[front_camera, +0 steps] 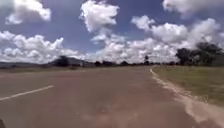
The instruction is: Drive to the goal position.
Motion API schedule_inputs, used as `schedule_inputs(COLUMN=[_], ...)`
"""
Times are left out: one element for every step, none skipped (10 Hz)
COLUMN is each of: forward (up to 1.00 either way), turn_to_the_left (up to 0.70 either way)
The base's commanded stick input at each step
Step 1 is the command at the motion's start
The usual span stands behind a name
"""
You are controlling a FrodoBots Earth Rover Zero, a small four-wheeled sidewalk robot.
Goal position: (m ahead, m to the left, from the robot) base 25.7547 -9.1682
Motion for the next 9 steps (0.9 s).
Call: schedule_inputs(forward=[1.0, 1.0, 1.0, 1.0, 1.0, 1.0, 1.0, 1.0, 1.0], turn_to_the_left=[-0.4, -0.4, -0.4, -0.35, -0.22, -0.08, 0.0, 0.0, 0.0])
